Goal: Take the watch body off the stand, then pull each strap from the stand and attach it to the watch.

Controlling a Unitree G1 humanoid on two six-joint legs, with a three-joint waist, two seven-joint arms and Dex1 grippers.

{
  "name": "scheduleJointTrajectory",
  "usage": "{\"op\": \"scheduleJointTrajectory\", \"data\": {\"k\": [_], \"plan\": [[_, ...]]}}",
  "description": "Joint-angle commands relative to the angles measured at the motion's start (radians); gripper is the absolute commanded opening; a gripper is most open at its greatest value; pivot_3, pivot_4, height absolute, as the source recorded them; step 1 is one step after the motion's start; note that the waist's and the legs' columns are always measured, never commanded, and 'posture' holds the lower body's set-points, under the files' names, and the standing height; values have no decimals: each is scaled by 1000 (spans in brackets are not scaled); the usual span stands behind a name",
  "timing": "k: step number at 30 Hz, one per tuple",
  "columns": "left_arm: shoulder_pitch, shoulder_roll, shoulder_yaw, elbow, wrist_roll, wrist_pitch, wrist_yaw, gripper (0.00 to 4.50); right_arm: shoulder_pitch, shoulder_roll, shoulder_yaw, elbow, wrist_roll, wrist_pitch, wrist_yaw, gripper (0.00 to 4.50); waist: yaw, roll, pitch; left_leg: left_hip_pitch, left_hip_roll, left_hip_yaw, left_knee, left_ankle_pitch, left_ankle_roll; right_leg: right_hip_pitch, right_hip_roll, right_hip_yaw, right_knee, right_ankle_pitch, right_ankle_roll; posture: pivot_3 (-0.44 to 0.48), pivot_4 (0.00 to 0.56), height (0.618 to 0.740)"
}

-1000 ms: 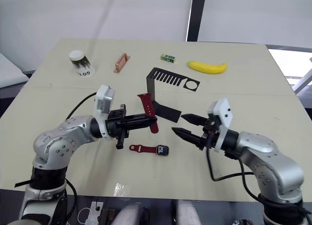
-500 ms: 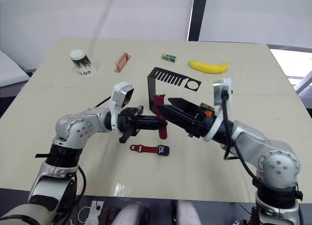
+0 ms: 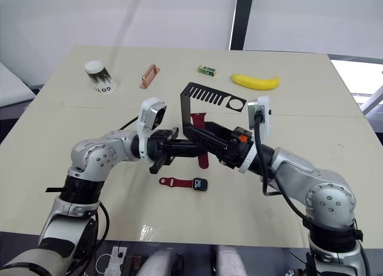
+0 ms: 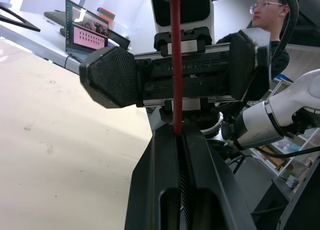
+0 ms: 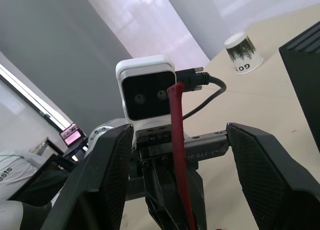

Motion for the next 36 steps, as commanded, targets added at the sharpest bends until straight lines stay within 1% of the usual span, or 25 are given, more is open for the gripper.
{"op": "scheduleJointTrajectory", "data": {"k": [1, 14, 17, 18, 36], "plan": [[-4, -5, 22, -37, -17, 1, 7, 0, 2, 10, -7, -41, 15, -41, -6, 3163, 0, 0, 0, 0, 0, 0, 0, 0, 0, 0, 0, 0, 0, 0, 0, 0, 150, 740], [3, -27, 25, -45, -19, 0, 34, 0, 10, 8, 8, -37, -1, -61, -3, 3163, 0, 0, 0, 0, 0, 0, 0, 0, 0, 0, 0, 0, 0, 0, 0, 0, 150, 740], [7, -23, 22, -49, -15, -3, 29, 0, 11, 8, 8, -37, -5, -64, 2, 2414, 0, 0, 0, 0, 0, 0, 0, 0, 0, 0, 0, 0, 0, 0, 0, 0, 150, 740], [8, -22, 21, -49, -15, -3, 28, 0, 11, 8, 9, -37, -7, -65, 2, 2021, 0, 0, 0, 0, 0, 0, 0, 0, 0, 0, 0, 0, 0, 0, 0, 0, 150, 740], [8, -31, 30, -43, -18, -4, 41, 0, 10, 16, 22, -41, -29, -87, 2, 2021, 1, 0, 0, 0, 0, 0, 0, 0, 0, 0, 0, 0, 0, 0, 0, 0, 150, 740]]}}
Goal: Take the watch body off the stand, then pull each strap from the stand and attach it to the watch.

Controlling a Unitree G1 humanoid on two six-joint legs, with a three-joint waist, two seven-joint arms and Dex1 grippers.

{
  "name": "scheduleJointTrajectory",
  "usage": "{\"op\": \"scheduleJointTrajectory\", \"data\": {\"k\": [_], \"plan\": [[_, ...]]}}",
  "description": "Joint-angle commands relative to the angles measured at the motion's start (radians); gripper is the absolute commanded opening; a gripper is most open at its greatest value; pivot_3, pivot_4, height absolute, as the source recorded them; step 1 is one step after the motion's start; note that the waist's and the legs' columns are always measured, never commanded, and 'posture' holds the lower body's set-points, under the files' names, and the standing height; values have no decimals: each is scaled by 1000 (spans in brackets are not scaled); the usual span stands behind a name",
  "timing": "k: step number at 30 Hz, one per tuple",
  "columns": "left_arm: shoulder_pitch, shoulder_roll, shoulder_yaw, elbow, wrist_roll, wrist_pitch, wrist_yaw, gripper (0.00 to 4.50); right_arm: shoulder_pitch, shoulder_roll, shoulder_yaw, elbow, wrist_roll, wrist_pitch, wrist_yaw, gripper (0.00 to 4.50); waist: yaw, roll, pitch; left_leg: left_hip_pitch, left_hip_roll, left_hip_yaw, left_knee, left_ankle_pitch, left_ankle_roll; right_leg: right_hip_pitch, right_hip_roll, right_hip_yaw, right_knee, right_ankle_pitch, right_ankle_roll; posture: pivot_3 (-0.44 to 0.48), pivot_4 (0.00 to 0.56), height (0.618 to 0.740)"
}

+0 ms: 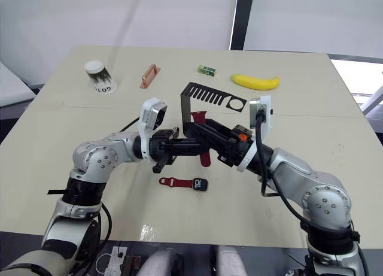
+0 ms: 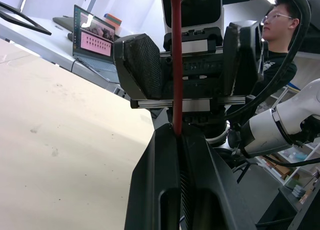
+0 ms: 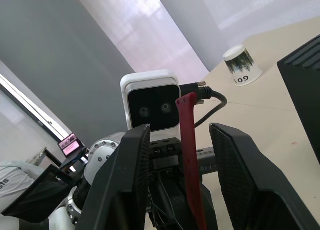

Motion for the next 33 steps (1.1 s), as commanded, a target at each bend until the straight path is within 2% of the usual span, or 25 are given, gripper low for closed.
{"op": "scheduleJointTrajectory", "data": {"k": [1, 30, 33], "plan": [[-7, -8, 24, -34, -17, -6, 7, 0, -4, 9, -8, -34, -2, -28, 2, 2021, 0, 0, 0, 0, 0, 0, 0, 0, 0, 0, 0, 0, 0, 0, 0, 0, 150, 740], [-12, -29, 39, -30, -24, 4, 28, 0, -20, 31, -13, -15, -29, -41, -5, 2021, 0, 0, 0, 0, 0, 0, 0, 0, 0, 0, 0, 0, 0, 0, 0, 0, 150, 740], [-12, -31, 41, -29, -24, 5, 30, 0, -20, 36, -14, -14, -33, -46, -3, 1211, 0, 0, 0, 0, 0, 0, 0, 0, 0, 0, 0, 0, 0, 0, 0, 0, 150, 740]]}}
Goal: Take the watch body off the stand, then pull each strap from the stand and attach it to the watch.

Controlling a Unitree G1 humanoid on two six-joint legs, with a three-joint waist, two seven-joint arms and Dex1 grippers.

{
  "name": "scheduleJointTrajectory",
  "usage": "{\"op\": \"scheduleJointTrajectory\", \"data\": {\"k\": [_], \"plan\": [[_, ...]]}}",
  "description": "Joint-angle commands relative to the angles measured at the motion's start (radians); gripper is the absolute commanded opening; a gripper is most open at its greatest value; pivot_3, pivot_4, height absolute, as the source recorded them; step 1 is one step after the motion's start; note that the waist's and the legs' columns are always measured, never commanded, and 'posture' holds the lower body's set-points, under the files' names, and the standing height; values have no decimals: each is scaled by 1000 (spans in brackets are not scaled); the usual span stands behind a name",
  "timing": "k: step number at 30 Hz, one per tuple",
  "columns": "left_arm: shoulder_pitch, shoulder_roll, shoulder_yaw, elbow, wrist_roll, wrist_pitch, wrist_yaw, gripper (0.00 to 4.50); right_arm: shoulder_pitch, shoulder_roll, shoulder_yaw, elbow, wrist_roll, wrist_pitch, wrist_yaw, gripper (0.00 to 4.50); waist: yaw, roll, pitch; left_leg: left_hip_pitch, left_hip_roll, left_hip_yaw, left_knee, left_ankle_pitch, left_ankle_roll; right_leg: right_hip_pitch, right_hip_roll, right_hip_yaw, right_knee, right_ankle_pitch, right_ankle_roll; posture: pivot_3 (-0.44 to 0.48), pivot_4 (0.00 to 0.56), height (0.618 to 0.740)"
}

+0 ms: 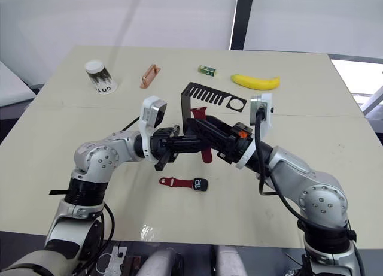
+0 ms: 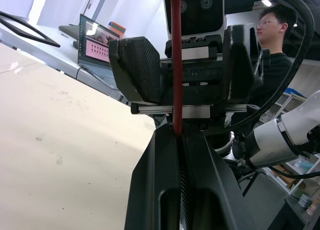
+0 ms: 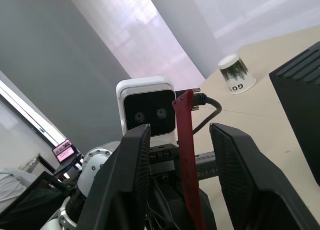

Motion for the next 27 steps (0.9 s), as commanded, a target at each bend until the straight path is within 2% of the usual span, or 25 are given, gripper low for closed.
{"op": "scheduleJointTrajectory", "data": {"k": [1, 2, 3, 18, 21, 25, 27], "plan": [[-12, -2, 19, -29, -22, 3, 0, 0, -13, 11, -15, -19, 3, -28, -3, 599, 0, 0, 0, 0, 0, 0, 0, 0, 0, 0, 0, 0, 0, 0, 0, 0, 150, 740], [-12, -3, 20, -29, -22, 3, 1, 0, -13, 13, -16, -19, 2, -30, -3, 165, 0, 0, 0, 0, 0, 0, 0, 0, 0, 0, 0, 0, 0, 0, 0, 0, 150, 740], [-12, -3, 20, -28, -22, 3, 2, 0, -13, 14, -16, -19, 1, -30, -3, 71, 0, 0, 0, 0, 0, 0, 0, 0, 0, 0, 0, 0, 0, 0, 0, 0, 150, 740], [-7, -7, 20, -33, -25, 8, 8, 0, -15, 18, -10, -29, -10, -35, 5, 71, 0, 0, 0, 0, 0, 0, 0, 0, 0, 0, 0, 0, 0, 0, 0, 0, 150, 740], [-9, 15, 11, -40, -20, 13, -12, 884, -16, 8, -10, -36, -19, -31, 14, 0, 0, 0, 0, 0, 0, 0, 0, 0, 0, 0, 0, 0, 0, 0, 0, 0, 150, 740], [0, 131, -28, -81, 66, -52, -84, 2867, -9, -69, -28, -64, -56, -7, 69, 0, -2, 0, 0, 0, 0, 0, 0, 0, 0, -1, 0, 0, 0, 0, 0, 0, 150, 740], [17, 205, -67, -109, 131, -112, -130, 3974, 18, -157, -40, -101, -101, 10, 148, 0, 0, 1, 1, 0, 0, 0, -1, 0, 0, -1, 0, 0, -1, 0, 0, 0, 150, 740]]}}
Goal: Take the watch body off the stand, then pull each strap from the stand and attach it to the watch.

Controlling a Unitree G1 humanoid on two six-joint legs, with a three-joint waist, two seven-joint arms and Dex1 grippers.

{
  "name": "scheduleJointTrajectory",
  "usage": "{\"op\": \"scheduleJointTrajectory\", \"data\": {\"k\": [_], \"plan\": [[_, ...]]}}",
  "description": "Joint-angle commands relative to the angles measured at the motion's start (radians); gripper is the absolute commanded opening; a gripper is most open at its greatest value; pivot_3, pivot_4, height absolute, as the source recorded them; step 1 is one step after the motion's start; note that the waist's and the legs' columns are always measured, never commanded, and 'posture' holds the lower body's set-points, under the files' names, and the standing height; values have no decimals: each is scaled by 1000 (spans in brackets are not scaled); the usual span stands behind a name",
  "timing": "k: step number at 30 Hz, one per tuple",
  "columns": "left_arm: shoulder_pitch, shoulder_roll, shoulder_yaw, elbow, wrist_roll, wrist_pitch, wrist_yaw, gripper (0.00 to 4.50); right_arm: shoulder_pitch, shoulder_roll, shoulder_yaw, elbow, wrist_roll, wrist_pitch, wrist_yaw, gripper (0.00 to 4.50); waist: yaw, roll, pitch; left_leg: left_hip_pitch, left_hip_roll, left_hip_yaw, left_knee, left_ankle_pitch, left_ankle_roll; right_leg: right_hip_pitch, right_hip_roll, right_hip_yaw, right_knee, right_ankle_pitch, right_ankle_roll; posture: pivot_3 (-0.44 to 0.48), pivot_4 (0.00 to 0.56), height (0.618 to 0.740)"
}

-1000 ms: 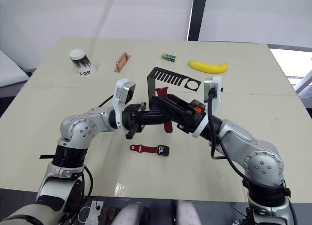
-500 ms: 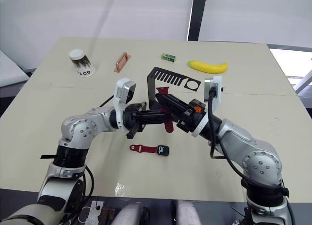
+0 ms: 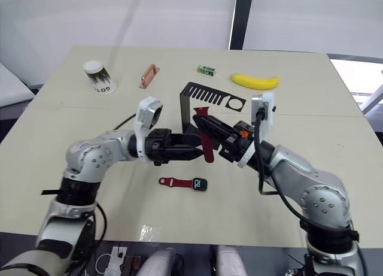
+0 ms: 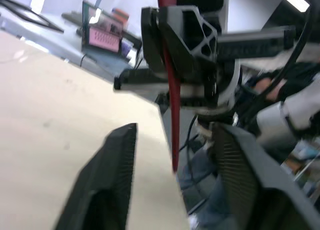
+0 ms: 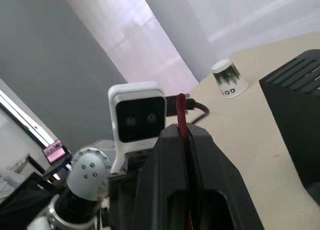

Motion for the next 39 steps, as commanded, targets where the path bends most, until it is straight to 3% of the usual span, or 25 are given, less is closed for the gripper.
{"op": "scheduleJointTrajectory", "data": {"k": [1, 7, 15, 23, 39], "plan": [[31, 90, -64, -74, 114, -116, -76, 4407, 39, -118, -46, -93, -47, 20, 143, 0, 2, 0, 0, 0, 0, 0, 0, 0, 0, 0, 0, 0, -1, 0, 0, 0, 150, 740], [124, 159, -213, -94, 349, -340, -94, 4463, 181, -330, -87, -156, -153, 23, 404, 0, 10, 0, 0, -1, 0, -1, -1, -1, 3, 2, -1, 0, -9, 0, 0, 0, 150, 740], [165, 78, -294, -65, 518, -437, 12, 4463, 402, -443, -87, -181, -398, -64, 644, 0, 29, 0, 0, -2, 0, 0, 0, -1, 3, 2, 0, 0, -9, 0, 1, 0, 150, 740], [202, 24, -331, -51, 620, -487, 77, 4463, 497, -441, -112, -182, -488, -99, 712, 0, 30, 0, 1, -1, 0, 0, 0, -1, 3, 2, 0, 1, -7, 0, 1, 0, 150, 740], [189, -64, -349, 31, 697, -500, 104, 4463, 561, -412, -106, -209, -546, -120, 706, 0, 31, -1, 0, 0, 0, 0, 1, -1, 2, 2, 1, 1, -6, 1, 1, 0, 150, 740]]}}
